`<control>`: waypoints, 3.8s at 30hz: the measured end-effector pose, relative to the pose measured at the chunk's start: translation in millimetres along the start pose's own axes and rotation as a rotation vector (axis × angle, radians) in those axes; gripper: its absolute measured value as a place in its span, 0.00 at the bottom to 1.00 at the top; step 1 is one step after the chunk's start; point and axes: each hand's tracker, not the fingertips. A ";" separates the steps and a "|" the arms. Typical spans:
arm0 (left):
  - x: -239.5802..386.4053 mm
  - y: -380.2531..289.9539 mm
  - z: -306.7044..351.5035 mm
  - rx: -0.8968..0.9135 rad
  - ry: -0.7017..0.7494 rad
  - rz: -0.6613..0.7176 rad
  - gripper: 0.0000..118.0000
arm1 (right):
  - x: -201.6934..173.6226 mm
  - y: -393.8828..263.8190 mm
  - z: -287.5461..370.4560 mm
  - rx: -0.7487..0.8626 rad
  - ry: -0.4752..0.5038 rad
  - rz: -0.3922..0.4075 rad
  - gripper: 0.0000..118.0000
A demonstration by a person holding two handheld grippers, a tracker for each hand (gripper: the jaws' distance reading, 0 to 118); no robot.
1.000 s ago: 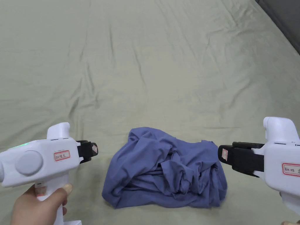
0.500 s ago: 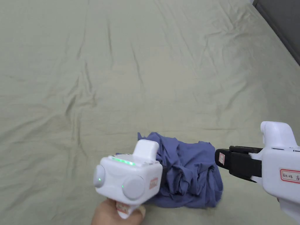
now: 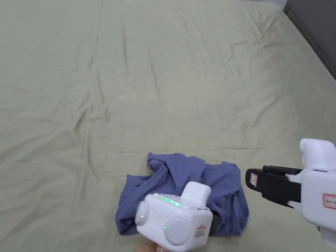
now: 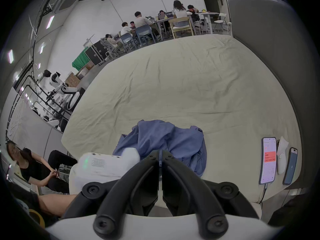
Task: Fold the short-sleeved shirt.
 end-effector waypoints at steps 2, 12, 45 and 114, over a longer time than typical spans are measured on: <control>-10.1 1.0 47.1 0.115 -0.141 0.047 0.00 | 2.2 0.9 2.7 0.009 0.007 -0.004 0.04; -166.6 -39.4 178.4 0.262 -0.305 0.517 1.00 | 0.1 6.2 -13.5 0.004 0.063 -0.005 0.04; -196.3 -28.1 247.8 0.300 0.173 0.459 0.20 | -15.6 6.3 -5.8 -0.023 0.076 0.039 0.04; -173.8 -15.6 210.9 0.228 0.071 0.410 0.00 | 2.9 -12.8 -160.4 -0.238 0.612 -0.183 0.04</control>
